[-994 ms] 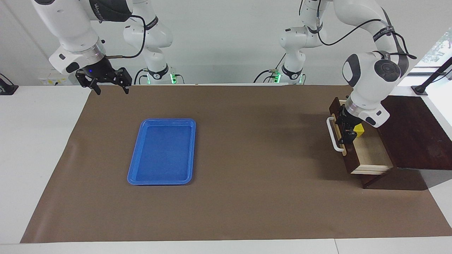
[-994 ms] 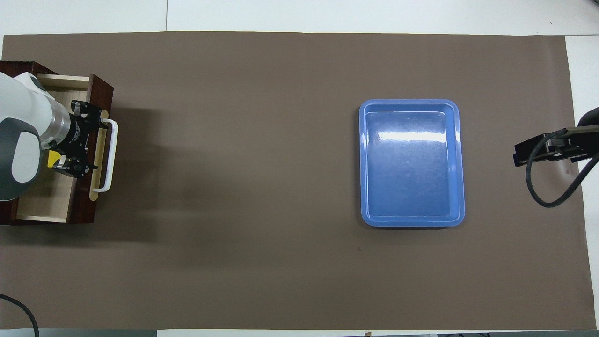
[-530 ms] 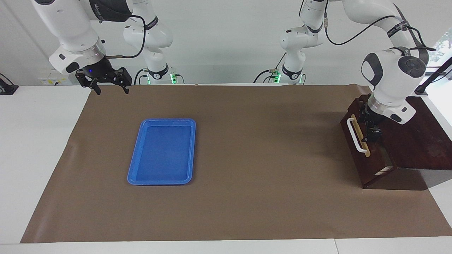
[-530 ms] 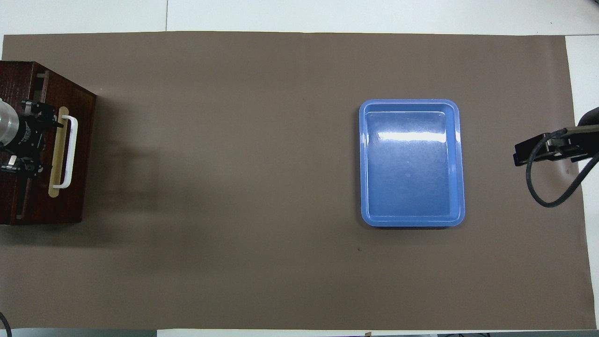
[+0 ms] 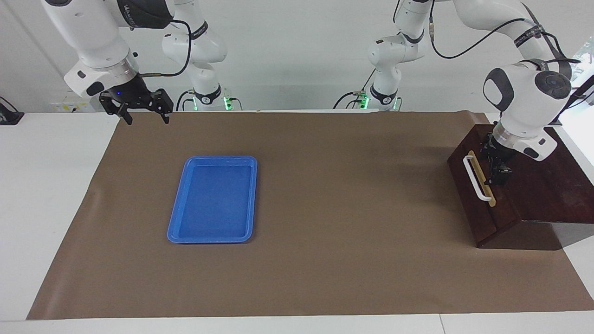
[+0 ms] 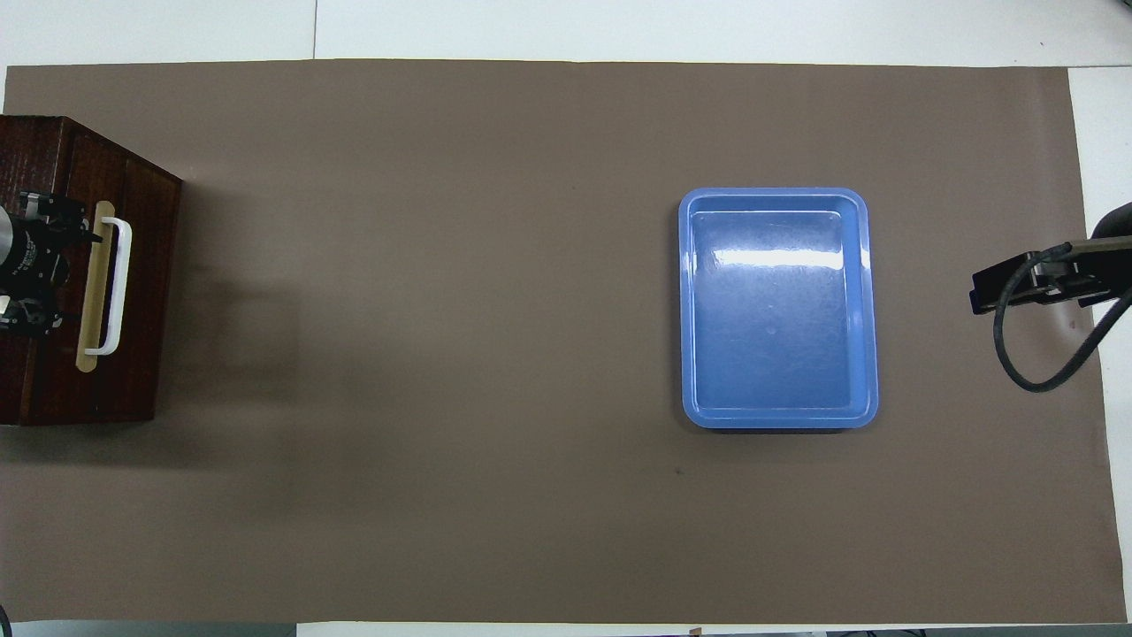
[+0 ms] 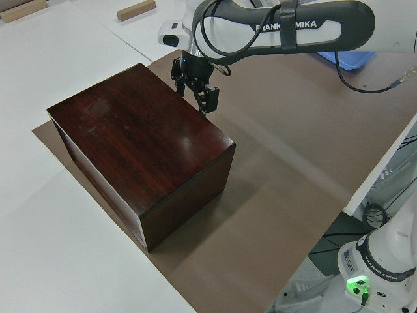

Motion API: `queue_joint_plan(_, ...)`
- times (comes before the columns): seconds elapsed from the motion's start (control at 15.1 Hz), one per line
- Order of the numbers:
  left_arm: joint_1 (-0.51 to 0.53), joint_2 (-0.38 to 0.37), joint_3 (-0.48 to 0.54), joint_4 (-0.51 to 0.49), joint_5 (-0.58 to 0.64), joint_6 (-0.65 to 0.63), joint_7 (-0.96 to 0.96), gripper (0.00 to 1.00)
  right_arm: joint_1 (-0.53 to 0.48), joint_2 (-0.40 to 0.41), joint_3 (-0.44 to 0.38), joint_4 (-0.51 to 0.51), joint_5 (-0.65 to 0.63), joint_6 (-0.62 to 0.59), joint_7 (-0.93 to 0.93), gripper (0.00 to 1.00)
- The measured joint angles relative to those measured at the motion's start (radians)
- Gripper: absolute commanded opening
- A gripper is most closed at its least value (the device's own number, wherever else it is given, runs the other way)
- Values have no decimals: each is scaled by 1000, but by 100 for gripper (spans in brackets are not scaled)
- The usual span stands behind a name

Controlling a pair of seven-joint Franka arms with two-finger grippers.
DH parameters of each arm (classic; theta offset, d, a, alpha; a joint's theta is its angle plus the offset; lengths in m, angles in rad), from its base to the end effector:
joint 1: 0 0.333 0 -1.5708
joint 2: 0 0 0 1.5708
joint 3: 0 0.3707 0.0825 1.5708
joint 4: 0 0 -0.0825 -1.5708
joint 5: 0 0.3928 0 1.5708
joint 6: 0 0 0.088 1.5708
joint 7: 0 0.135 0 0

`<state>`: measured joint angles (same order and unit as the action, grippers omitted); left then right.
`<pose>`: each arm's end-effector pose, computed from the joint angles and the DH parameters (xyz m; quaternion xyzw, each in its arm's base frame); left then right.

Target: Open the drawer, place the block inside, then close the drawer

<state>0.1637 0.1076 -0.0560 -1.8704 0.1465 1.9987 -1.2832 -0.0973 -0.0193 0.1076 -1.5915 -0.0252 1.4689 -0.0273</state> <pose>0.6013 0.0788 0.4806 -0.7847 -0.6165 -0.0442 0.0474 0.5419 0.0026 0.6438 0.9984 0.0181 -0.0518 0.0132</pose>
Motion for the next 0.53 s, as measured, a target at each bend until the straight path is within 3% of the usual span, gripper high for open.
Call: queue_joint_plan(0.53, -1, -29, -22, 60, 6, -2, 13, 100, 0, 0, 0, 0, 0, 0, 0, 100)
